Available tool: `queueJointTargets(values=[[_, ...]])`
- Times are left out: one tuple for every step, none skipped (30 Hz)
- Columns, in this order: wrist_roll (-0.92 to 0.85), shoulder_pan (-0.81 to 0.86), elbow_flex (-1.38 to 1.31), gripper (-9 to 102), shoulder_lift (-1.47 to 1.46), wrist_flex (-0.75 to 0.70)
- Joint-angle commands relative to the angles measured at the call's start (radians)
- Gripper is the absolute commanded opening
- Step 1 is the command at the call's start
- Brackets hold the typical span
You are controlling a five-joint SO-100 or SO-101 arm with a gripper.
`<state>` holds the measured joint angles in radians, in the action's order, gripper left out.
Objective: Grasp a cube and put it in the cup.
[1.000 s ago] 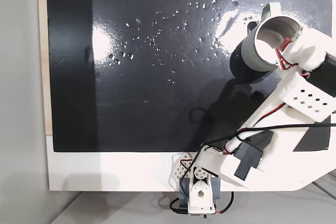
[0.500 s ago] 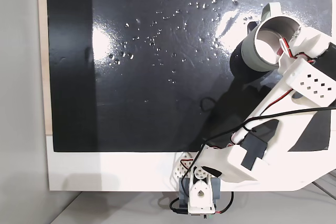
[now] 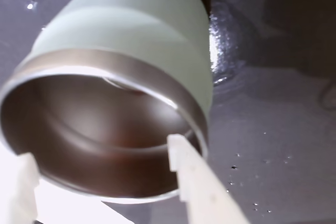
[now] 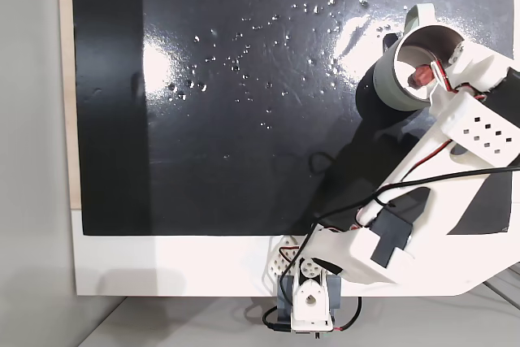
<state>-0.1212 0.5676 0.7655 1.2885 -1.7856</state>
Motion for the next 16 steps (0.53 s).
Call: queueJointTargets(values=[[-0.003,0.009,0.025,27,0.103,-0.011],[-0.003,0.009,0.035,27,0.117,-0.011],[-0.003,0.008,0.044,27,0.130,-0.011],[-0.002,0.005,0.051,27,0.144,-0.011],[0.000,0.000,0.055,27,0.160,-0.011],[0.002,-0.005,0.060,27,0.175,-0.011],[0.003,-0.012,0.063,27,0.189,-0.011],[0.005,-0.020,0.067,27,0.204,-0.011],[0.006,-0.028,0.069,27,0.216,-0.011],[0.008,-0.035,0.072,26,0.229,-0.011],[0.011,-0.044,0.077,26,0.239,-0.012],[0.014,-0.054,0.083,26,0.249,-0.012],[0.015,-0.061,0.092,26,0.259,-0.012],[0.020,-0.069,0.104,26,0.268,-0.012],[0.023,-0.077,0.120,25,0.279,-0.012],[0.025,-0.084,0.135,25,0.291,-0.012]])
